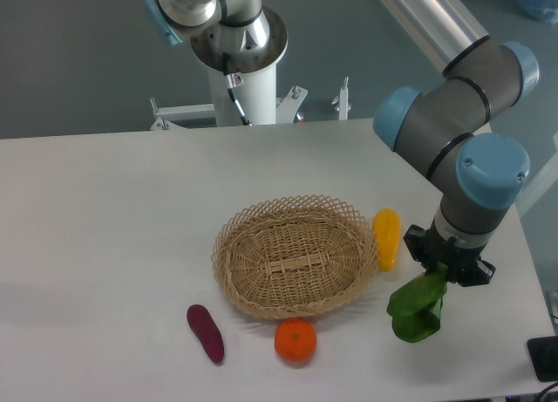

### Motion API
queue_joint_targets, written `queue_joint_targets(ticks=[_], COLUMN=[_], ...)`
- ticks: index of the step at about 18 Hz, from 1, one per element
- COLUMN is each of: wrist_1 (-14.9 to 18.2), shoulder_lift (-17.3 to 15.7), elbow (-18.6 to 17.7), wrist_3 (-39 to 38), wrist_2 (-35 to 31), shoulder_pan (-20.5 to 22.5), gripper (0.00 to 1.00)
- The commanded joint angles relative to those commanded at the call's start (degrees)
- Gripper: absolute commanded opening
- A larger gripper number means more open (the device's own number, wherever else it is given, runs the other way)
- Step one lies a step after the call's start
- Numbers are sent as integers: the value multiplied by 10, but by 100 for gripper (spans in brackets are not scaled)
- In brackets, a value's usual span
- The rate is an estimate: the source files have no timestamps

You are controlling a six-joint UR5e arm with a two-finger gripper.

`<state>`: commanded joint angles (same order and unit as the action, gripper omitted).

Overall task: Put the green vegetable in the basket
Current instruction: 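Carry the held green bok choy over the wicker basket with the gripper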

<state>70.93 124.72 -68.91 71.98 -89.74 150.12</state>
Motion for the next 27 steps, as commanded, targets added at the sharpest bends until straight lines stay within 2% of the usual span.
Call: queue_joint_targets(ticks=[14,21,24,27], wrist_1=[-1,-34,-35,-35], shoulder_lift=[-7,-57,-85,-105], elbow=[-10,-106,-159,-192], wrist_3=[7,8,37,63], wrist_2=[6,18,16,15], shoulder_pan=[0,-7,-26,-36], gripper=[30,30,30,30])
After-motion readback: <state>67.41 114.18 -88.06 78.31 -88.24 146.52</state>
